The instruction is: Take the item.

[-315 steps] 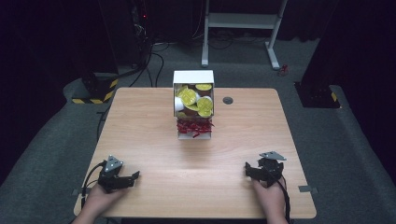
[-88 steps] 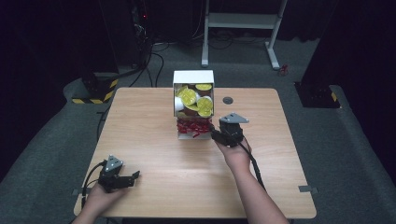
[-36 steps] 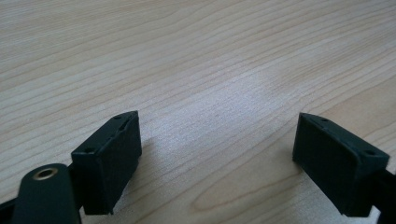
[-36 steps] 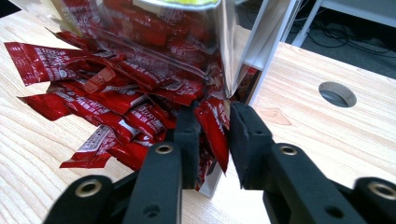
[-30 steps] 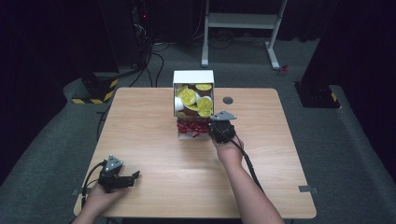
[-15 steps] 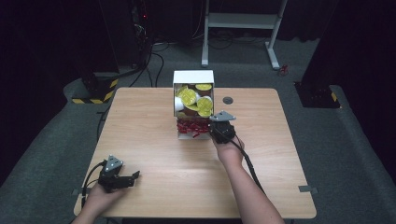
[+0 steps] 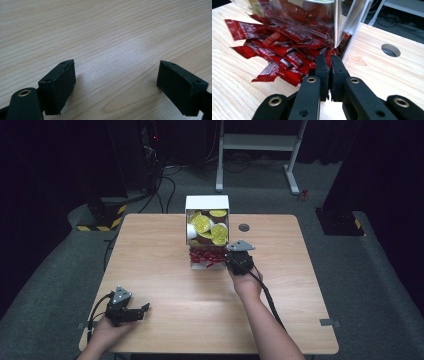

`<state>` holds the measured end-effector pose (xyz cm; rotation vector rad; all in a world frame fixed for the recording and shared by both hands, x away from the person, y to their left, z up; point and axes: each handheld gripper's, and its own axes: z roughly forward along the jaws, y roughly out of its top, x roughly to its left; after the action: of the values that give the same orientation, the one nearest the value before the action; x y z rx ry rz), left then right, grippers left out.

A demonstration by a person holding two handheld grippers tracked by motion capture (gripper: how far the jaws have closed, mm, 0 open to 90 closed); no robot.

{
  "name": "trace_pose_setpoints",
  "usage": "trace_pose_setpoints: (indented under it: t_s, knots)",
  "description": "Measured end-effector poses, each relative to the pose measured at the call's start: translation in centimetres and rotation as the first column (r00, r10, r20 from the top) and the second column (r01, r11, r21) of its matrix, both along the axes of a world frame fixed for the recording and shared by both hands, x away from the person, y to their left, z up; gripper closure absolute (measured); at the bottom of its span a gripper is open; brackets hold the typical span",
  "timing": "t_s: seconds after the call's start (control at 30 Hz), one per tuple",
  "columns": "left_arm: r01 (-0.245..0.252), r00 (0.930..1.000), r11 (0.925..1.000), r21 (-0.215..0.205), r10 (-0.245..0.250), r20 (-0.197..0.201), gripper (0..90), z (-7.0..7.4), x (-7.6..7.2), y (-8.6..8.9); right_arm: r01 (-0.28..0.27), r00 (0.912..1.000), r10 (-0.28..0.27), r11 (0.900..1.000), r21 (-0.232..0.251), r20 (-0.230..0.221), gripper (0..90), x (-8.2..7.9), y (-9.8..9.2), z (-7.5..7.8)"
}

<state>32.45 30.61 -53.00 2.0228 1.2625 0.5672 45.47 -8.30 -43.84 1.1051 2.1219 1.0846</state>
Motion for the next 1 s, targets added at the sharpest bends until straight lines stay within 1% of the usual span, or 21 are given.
trace_pose_setpoints:
  t_s: [0.2, 0.27, 0.37, 0.5, 0.67, 0.73, 0.8, 0.83, 1.0]
  knots:
    - [0.0, 1.0, 1.0, 0.0, 0.0, 0.0, 15.9, 0.0, 0.0, 0.0, -0.005, 0.9999, 0.004, 1.0, 0.013, 0.016, 86.8, -0.9, -0.4, 0.1]
    - [-0.003, 1.0, 1.0, -0.005, 0.003, 0.0, 15.9, 0.0, 0.0, 0.0, -0.002, 0.9999, 0.001, 1.0, 0.02, 0.014, 86.8, -1.1, -0.5, 0.1]
    - [-0.001, 1.0, 1.0, -0.001, 0.001, 0.001, 15.8, 0.0, 0.0, 0.0, -0.008, 0.9997, 0.008, 1.0, 0.021, 0.024, 86.8, -1.3, -0.6, 0.2]
    - [0.0, 1.0, 1.0, 0.001, 0.0, 0.001, 15.9, 0.0, 0.0, 0.0, -0.006, 0.9997, 0.006, 0.999, 0.031, 0.022, 86.9, -1.5, -0.6, 0.1]
    - [0.0, 1.0, 1.0, 0.001, 0.0, 0.001, 15.9, 0.0, 0.0, 0.0, -0.011, 0.9995, 0.009, 0.999, 0.035, 0.031, 86.8, -1.8, -0.8, 0.1]
    - [0.0, 1.0, 1.0, 0.0, 0.0, 0.001, 15.9, 0.0, 0.0, 0.0, -0.004, 0.9997, 0.003, 0.999, 0.05, 0.023, 86.8, -2.0, -0.9, 0.2]
    - [0.0, 1.0, 1.0, 0.0, 0.0, 0.001, 15.9, 0.0, 0.0, 0.0, -0.014, 0.9992, 0.012, 0.999, 0.046, 0.037, 86.8, -2.1, -1.0, 0.2]
    - [0.0, 1.0, 1.0, 0.0, 0.0, 0.001, 15.9, 0.0, 0.0, 0.0, -0.01, 0.9994, 0.008, 0.998, 0.056, 0.033, 86.8, -2.2, -1.1, 0.2]
    - [0.0, 1.0, 1.0, 0.0, 0.0, 0.0, 15.8, 0.0, 0.0, 0.0, -0.013, 0.9991, 0.01, 0.998, 0.058, 0.04, 86.8, -2.5, -1.3, 0.0]
